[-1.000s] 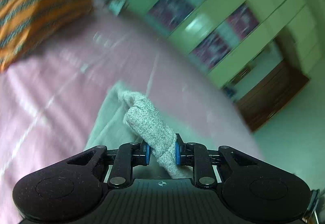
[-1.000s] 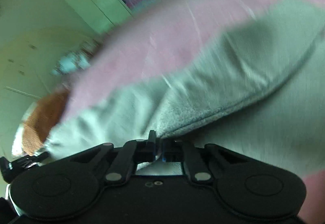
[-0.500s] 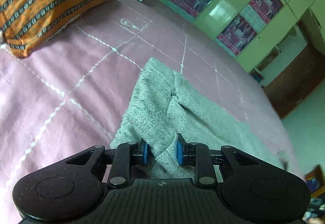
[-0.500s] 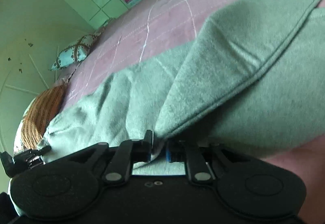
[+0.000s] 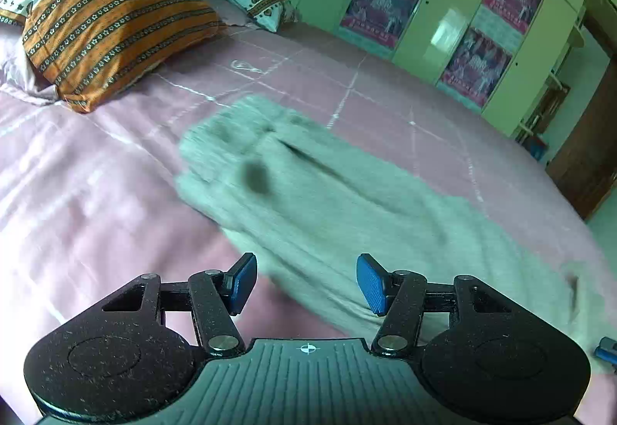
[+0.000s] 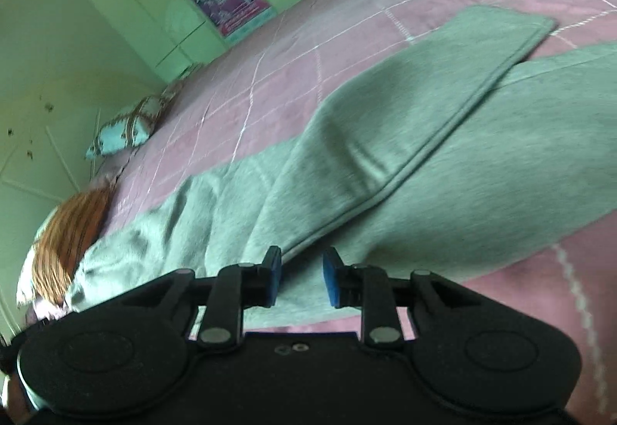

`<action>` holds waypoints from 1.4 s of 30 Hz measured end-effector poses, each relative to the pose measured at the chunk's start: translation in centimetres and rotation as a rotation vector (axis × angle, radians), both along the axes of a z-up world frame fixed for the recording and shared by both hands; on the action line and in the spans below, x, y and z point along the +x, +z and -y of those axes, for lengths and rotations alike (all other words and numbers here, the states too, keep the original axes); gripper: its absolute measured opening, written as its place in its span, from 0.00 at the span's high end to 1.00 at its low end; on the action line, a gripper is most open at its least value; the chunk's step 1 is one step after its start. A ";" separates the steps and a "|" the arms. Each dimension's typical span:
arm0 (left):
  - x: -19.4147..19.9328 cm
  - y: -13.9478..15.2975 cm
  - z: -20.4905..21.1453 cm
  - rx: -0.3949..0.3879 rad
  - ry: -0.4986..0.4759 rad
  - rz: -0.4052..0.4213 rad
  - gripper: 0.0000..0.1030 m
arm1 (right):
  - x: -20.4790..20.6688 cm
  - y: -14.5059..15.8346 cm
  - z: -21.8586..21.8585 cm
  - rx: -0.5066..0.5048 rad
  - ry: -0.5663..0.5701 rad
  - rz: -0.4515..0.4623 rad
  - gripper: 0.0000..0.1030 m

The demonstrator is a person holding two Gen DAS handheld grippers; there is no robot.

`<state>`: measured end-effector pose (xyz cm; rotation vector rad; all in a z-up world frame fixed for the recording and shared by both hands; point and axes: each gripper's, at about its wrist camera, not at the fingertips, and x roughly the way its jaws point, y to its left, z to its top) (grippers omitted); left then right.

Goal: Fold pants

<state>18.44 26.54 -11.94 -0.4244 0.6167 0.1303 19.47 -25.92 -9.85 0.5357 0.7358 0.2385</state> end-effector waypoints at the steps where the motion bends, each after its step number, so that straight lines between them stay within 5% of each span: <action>1: -0.2 0.0 0.9 0.004 0.002 0.007 0.45 | -0.1 0.1 0.4 0.001 -0.005 0.009 0.84; 8: 0.3 0.4 8.0 0.126 -0.007 -0.012 0.45 | 1.0 -0.3 2.4 0.041 -0.055 0.013 0.83; 12: 1.8 -1.0 9.9 0.200 -0.027 -0.117 0.35 | 2.1 -1.0 4.3 0.071 -0.087 0.010 0.82; 17: 1.4 -1.4 11.8 0.305 -0.044 -0.123 0.28 | 5.1 -3.0 8.5 0.197 -0.222 -0.028 0.82; 21: 0.9 -1.1 12.0 0.297 -0.043 -0.121 0.28 | 8.1 -4.8 10.1 0.293 -0.245 -0.078 0.85; 24: 1.2 -0.8 11.8 0.294 -0.061 -0.137 0.28 | 9.6 -4.1 10.2 0.243 -0.258 -0.103 1.00; 27: 1.6 -0.5 10.9 0.274 -0.094 -0.151 0.28 | 6.6 0.2 9.6 0.173 -0.240 0.065 1.00; 30: 1.4 -0.4 9.9 0.205 -0.102 -0.129 0.28 | 2.5 2.3 9.1 0.145 -0.228 0.106 1.00; 33: 1.1 -0.6 9.5 0.189 -0.122 -0.117 0.28 | 1.4 -0.1 9.0 0.140 -0.226 0.042 0.99; 34: 1.2 -0.5 9.6 0.196 -0.127 -0.123 0.28 | 2.4 -1.6 8.8 0.114 -0.219 -0.041 0.93; 35: 1.3 -0.4 9.7 0.201 -0.129 -0.133 0.28 | 3.1 -3.4 9.2 0.128 -0.224 -0.126 0.96; 36: 1.3 -0.1 9.7 0.202 -0.126 -0.141 0.28 | 2.9 -4.2 10.3 0.206 -0.241 -0.119 0.99; 38: 1.2 0.7 9.6 0.196 -0.111 -0.127 0.28 | 2.3 -3.8 11.6 0.269 -0.279 -0.084 0.90; 42: 0.6 0.6 9.9 0.199 -0.080 -0.099 0.28 | 2.4 -2.1 13.4 0.227 -0.329 -0.002 0.69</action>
